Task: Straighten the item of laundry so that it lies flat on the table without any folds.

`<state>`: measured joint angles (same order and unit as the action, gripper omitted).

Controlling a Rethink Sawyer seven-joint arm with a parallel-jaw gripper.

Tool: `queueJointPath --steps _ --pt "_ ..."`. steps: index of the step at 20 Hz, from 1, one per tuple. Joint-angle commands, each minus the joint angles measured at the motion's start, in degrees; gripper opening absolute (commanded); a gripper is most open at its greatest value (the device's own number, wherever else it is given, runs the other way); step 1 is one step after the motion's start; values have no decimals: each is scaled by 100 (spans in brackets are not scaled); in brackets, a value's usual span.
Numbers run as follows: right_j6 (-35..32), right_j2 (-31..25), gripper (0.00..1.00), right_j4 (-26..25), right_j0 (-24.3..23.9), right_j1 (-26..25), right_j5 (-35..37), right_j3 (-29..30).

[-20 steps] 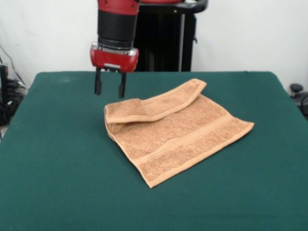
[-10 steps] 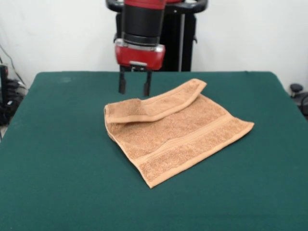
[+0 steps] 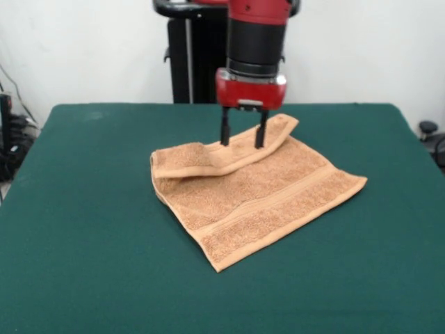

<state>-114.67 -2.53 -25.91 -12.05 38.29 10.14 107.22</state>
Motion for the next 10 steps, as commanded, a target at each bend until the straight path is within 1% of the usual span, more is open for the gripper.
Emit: queueJointPath --steps 1,3,10 --pt "-1111 155 100 432 326 -792 -222 -403" --pt "-1080 202 100 451 350 -944 -350 -491" --pt "-791 220 100 346 142 -1495 -734 -916"
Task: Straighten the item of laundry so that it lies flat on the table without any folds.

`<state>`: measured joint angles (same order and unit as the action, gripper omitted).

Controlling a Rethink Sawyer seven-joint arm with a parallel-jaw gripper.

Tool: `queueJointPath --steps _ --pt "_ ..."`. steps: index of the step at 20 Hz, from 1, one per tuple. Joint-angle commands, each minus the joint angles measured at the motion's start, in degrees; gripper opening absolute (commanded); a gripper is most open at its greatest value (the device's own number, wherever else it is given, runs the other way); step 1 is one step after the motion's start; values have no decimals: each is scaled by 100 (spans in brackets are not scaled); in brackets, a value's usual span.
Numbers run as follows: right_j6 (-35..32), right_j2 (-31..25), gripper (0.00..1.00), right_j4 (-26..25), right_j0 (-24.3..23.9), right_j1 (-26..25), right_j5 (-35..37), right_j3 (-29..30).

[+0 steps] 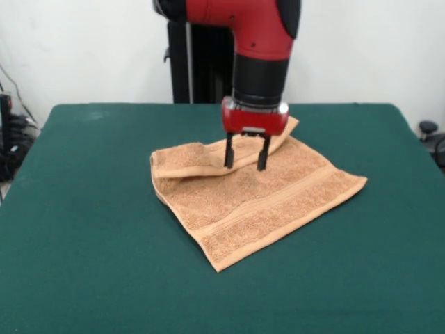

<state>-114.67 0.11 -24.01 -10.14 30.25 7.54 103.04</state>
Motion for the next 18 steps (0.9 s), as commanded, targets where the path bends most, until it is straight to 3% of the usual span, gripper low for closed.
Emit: queueJointPath --steps 1,18 --pt "-759 -51 100 143 -80 -745 -501 -546" --pt "-543 -157 100 195 -218 -460 -108 -654"
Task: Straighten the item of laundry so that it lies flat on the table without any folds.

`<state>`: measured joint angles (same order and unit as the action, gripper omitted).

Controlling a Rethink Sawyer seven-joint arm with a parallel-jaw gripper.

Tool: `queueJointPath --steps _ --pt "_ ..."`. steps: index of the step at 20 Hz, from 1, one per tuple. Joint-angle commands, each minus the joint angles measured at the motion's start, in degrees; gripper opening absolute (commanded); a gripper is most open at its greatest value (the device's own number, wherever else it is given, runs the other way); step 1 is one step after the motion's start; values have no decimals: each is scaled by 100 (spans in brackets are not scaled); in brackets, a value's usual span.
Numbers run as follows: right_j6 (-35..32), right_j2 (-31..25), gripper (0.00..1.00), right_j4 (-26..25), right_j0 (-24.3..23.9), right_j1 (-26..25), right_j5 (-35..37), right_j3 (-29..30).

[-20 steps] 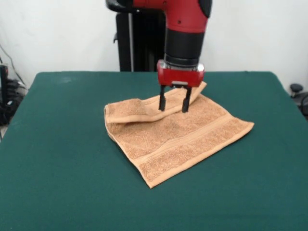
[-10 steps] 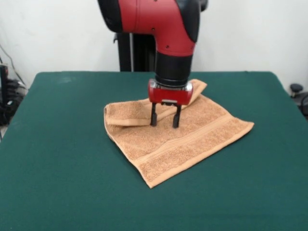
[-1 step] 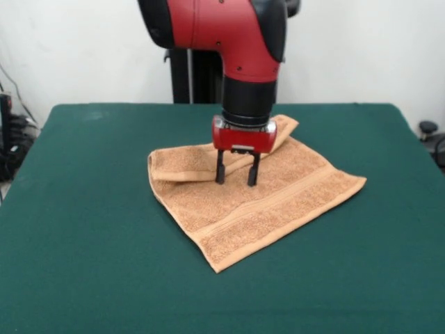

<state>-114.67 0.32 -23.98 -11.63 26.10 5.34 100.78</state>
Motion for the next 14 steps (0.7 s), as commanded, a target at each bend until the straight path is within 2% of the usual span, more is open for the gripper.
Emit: queueJointPath --steps 1,7,14 --pt "-538 -174 100 192 -71 -17 128 -416" --pt "-489 -173 100 93 -151 23 51 -302" --pt "-274 -219 100 -187 -498 -46 -112 -219"
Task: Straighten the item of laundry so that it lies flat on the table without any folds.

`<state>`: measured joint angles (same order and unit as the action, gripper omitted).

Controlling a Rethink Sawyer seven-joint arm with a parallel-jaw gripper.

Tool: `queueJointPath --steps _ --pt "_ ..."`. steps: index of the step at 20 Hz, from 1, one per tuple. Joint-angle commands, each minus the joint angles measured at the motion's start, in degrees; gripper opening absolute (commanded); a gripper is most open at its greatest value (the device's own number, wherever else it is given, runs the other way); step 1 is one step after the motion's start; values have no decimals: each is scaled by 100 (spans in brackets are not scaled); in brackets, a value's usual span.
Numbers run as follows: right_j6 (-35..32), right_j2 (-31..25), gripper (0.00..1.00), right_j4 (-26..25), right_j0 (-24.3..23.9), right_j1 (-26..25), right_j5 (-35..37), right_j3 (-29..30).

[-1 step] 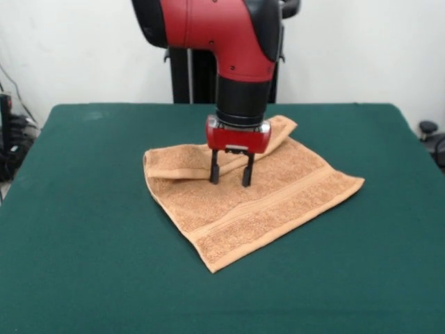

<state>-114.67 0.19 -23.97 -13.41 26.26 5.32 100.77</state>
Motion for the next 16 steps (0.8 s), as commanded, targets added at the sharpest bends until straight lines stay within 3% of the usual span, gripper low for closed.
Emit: queueJointPath --steps 1,9,16 --pt "-240 -217 100 -232 -375 -47 -123 -182" --pt "-42 -361 100 -649 -915 354 -135 442" --pt "-278 -318 100 -820 -893 454 -168 616"
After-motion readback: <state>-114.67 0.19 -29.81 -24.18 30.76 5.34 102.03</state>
